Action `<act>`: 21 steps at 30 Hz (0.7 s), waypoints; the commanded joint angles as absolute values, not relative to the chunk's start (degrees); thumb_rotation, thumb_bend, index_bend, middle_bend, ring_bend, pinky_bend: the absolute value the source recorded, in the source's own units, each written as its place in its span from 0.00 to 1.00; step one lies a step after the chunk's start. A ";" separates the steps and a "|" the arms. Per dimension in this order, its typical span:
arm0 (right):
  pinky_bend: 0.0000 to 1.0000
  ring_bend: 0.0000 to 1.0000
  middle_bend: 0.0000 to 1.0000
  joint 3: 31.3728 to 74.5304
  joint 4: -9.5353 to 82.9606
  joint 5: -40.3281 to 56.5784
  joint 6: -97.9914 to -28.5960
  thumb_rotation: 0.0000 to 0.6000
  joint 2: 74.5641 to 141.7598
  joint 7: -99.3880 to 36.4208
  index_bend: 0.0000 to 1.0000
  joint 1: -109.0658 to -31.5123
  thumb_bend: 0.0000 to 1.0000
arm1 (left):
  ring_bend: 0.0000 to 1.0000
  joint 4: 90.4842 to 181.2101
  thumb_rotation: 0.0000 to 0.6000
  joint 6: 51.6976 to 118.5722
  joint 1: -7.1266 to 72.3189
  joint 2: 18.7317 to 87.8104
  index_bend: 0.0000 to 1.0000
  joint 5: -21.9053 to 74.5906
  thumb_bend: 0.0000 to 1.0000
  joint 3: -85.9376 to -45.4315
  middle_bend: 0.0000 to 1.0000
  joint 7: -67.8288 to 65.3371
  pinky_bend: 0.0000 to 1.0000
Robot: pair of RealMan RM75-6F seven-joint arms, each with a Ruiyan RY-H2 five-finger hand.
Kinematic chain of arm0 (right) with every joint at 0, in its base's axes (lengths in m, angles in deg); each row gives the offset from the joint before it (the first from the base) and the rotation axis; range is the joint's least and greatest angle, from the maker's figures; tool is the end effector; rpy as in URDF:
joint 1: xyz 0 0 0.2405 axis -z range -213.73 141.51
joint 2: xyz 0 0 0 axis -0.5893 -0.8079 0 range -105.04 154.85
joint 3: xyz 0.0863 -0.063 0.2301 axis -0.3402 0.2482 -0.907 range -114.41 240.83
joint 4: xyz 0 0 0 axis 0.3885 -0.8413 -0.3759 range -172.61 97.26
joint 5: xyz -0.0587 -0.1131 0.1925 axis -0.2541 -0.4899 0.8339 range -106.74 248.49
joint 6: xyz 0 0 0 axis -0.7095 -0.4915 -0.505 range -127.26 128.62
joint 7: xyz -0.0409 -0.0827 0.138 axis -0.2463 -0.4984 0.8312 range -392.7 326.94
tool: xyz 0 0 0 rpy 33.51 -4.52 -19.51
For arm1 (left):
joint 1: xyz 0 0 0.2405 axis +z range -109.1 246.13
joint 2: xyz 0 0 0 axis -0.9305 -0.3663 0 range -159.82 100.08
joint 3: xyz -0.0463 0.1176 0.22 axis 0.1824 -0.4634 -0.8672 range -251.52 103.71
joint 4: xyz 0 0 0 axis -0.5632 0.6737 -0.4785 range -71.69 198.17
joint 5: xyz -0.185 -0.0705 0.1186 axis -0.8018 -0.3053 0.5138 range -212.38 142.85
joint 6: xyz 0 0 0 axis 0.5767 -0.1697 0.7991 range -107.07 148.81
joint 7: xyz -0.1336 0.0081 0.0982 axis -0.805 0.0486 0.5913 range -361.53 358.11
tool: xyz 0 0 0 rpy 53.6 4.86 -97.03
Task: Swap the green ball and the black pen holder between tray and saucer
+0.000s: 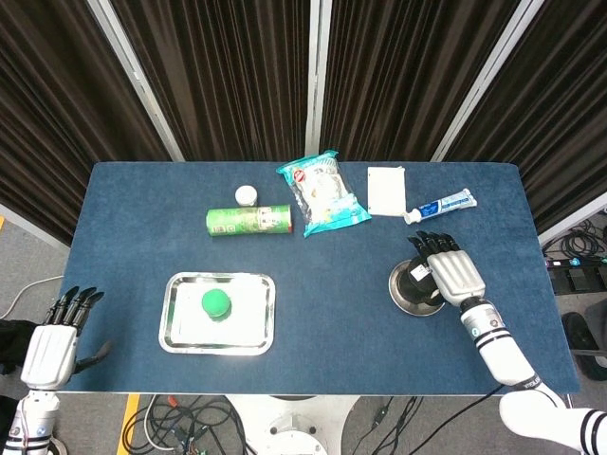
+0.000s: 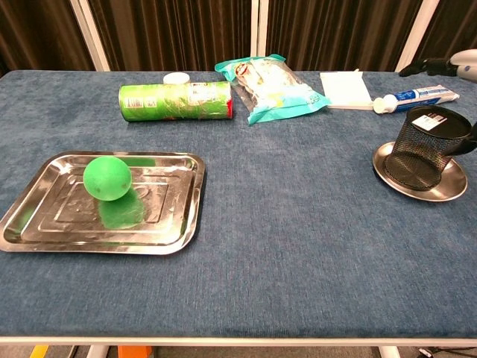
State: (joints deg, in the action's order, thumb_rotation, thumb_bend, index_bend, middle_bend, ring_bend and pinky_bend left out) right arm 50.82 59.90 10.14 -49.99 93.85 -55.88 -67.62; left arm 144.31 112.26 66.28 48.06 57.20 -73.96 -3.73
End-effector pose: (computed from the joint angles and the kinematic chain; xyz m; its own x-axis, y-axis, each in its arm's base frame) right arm -0.2154 -0.3463 0.0493 0.5059 -0.3123 0.8040 -0.8620 -0.2157 0.4586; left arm -0.3174 0.1782 0.0796 0.3232 -0.0345 0.9457 0.9430 -0.0720 -0.3249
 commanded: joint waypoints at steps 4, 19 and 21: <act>0.01 0.00 0.00 52.25 58.12 16.22 -48.05 1.00 95.57 -58.75 0.00 -70.60 0.01 | 0.05 144.17 1.00 112.10 66.36 48.04 0.14 57.10 0.17 -74.12 0.11 -3.85 0.16; 0.52 0.17 0.22 53.92 55.33 17.10 -52.38 1.00 98.46 -57.48 0.13 -71.58 0.13 | 0.05 143.61 1.00 111.77 66.32 48.16 0.14 56.93 0.17 -74.18 0.11 -4.51 0.16; 0.54 0.21 0.26 53.96 55.70 16.72 -52.88 1.00 98.14 -56.86 0.17 -71.43 0.14 | 0.05 143.65 1.00 111.80 66.33 48.13 0.14 56.93 0.17 -74.17 0.11 -4.57 0.16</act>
